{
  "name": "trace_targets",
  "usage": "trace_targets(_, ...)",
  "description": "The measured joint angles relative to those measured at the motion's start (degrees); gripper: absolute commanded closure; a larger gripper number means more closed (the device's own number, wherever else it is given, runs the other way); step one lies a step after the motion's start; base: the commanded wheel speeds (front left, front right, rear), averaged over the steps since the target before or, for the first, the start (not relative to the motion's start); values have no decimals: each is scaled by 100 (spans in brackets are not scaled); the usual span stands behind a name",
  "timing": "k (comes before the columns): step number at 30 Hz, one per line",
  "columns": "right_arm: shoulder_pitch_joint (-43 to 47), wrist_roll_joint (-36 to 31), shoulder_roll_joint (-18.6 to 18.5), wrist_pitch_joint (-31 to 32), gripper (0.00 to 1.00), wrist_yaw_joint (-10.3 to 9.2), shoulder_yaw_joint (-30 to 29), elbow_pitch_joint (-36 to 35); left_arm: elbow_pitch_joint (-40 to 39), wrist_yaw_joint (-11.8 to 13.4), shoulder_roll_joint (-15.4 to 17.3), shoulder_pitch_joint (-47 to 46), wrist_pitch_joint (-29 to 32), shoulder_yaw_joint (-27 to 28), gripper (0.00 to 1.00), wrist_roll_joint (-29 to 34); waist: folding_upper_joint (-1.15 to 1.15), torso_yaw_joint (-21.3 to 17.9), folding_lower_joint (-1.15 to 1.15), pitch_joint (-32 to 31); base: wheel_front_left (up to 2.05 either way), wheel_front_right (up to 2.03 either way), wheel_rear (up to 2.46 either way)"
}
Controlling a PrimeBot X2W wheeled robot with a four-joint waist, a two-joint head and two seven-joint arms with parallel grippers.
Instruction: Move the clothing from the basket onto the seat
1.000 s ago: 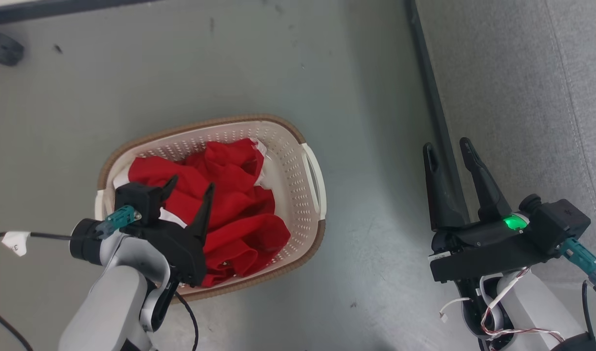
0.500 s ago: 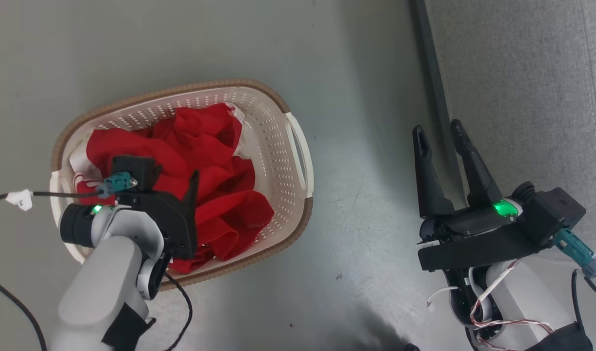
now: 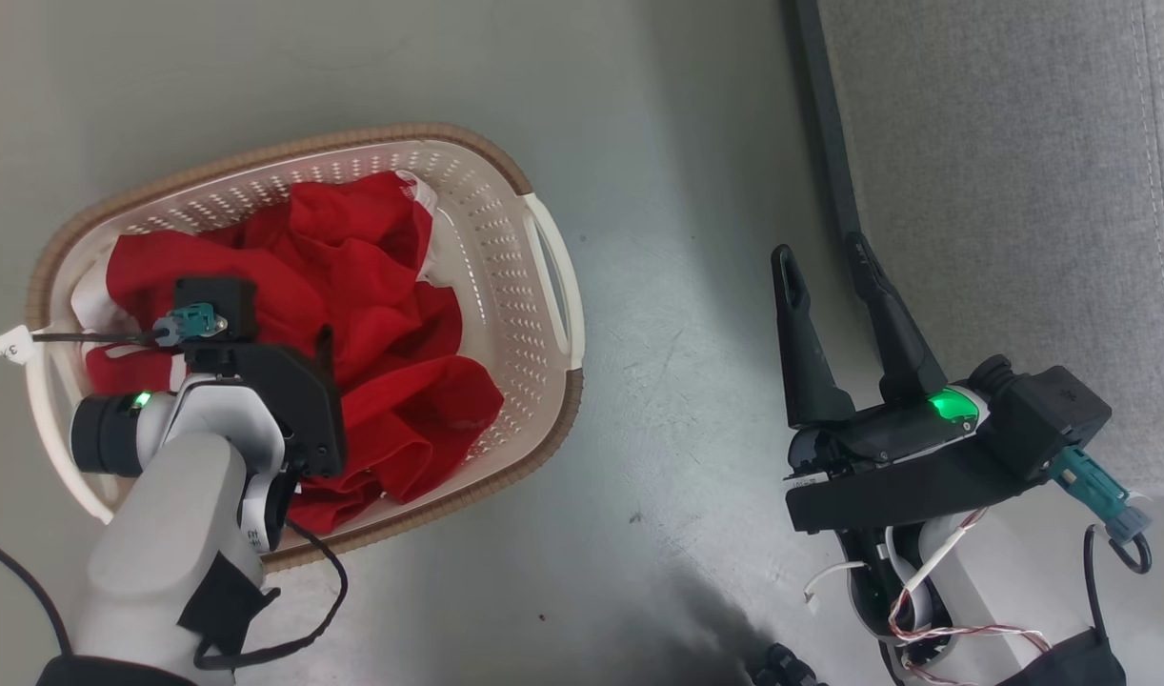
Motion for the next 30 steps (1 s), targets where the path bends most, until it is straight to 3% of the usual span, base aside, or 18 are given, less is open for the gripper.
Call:
trace_targets(13, -12, -79, 146, 0, 0, 118, 43, 63, 653, 82, 29, -360, 434, -523, 0, 575, 0, -187, 0, 114, 0, 0, 0)
trace_targets(23, -18, -112, 205, 0, 0, 144, 12, 101, 996, 254, -69, -621, 635, -370, 0, 539, 0, -304, 0, 203, 0, 0, 0)
trace_targets(24, -19, -124, 214, 0, 0, 144, 12, 103, 1033, 255, -89, -636, 646, -346, 15, 534, 0, -307, 0, 206, 0, 0, 0)
trace_targets(25, -19, -131, 224, 0, 0, 144, 12, 105, 1057, 260, -100, -659, 660, -336, 56, 516, 0, -309, 0, 208, 0, 0, 0)
trace_targets(27, -21, -132, 233, 0, 0, 145, 12, 119, 1067, 260, -118, -692, 654, -316, 100, 504, 0, -312, 0, 209, 0, 0, 0)
trace_targets(30, -25, -133, 249, 0, 0, 167, 2, 138, 1106, 260, -140, -711, 649, -291, 100, 495, 0, -317, 0, 206, 0, 0, 0)
